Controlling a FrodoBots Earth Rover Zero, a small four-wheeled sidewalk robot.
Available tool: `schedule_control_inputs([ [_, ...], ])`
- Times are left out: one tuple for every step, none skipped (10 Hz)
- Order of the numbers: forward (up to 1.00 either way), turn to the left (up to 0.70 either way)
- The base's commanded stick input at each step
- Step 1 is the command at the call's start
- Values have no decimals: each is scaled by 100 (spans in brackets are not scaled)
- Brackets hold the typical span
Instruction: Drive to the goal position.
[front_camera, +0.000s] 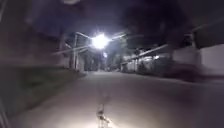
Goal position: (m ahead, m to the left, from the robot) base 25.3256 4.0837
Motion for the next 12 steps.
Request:
schedule_control_inputs([
  [100,0],
  [100,0],
  [100,0],
  [100,0],
  [100,0],
  [100,0],
  [100,0],
  [100,0],
  [100,0],
  [100,0],
  [100,0],
  [100,0],
])
